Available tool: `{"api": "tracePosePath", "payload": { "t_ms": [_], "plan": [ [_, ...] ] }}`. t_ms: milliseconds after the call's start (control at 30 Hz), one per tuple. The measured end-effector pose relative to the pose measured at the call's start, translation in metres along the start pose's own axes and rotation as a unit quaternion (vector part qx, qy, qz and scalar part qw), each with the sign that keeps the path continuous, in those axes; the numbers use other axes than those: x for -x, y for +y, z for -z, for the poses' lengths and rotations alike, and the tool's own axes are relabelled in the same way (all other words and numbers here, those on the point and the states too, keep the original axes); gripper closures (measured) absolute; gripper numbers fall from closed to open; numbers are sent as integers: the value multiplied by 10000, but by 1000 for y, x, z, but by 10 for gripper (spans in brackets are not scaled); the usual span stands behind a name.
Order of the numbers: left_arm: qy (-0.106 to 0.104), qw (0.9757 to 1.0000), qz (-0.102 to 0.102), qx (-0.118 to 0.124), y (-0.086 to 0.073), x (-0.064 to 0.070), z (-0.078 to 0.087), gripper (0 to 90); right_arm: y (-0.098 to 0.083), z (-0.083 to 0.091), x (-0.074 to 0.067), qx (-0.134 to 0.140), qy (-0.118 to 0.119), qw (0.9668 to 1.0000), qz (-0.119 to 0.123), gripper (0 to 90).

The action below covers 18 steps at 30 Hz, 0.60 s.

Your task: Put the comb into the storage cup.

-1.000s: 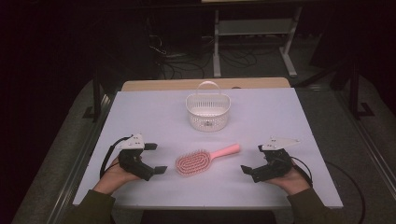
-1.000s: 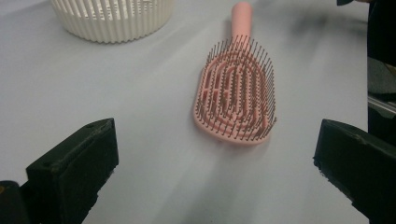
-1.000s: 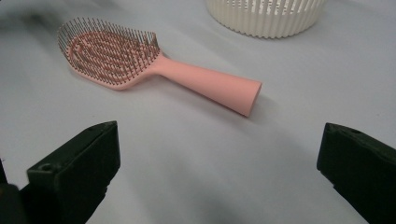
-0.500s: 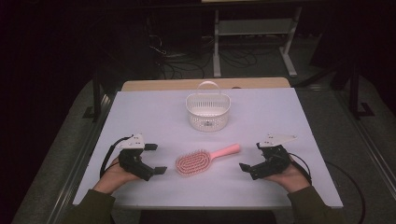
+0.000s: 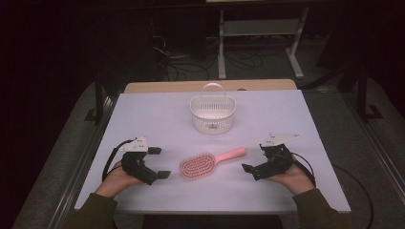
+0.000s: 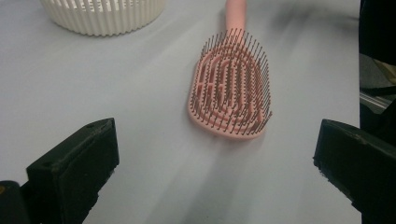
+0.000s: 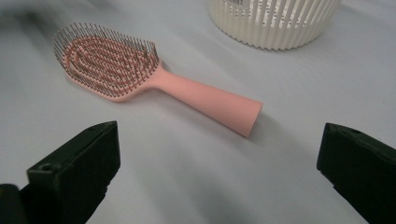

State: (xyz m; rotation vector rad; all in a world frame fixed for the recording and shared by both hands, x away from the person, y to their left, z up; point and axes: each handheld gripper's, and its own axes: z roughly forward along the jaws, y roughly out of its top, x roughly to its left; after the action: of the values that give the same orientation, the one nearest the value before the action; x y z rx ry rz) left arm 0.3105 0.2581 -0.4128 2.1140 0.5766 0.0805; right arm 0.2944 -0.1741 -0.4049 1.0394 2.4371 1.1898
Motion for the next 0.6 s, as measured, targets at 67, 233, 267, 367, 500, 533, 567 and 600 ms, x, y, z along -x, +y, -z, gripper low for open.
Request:
{"api": "tracePosePath", "payload": {
  "t_ms": [67,233,267,367,500,533,567,600],
  "plan": [
    [-1,10000,-19,-1,0,1,-1,0,1,0,0,-24,10,10000,6,0],
    [60,10000,-60,-22,1,2,-1,0,3,2,2,12,38,10000,-41,0],
    [88,9999,-71,16,1,2,-1,0,3,3,3,2,43,10000,-52,0],
    [113,9999,-57,42,1,2,0,0,3,2,3,-29,42,9999,-86,0],
    [129,9999,-49,88,1,1,2,0,6,0,3,-83,70,9999,-55,0],
    [123,9999,-53,79,1,1,1,0,6,-1,3,-93,74,9999,-34,0],
    [123,9999,-53,79,1,1,1,0,6,-1,3,-93,74,9999,-34,0],
    [139,9999,-70,67,1,2,1,0,7,-2,3,-118,82,9999,-26,0]
  ]
}}
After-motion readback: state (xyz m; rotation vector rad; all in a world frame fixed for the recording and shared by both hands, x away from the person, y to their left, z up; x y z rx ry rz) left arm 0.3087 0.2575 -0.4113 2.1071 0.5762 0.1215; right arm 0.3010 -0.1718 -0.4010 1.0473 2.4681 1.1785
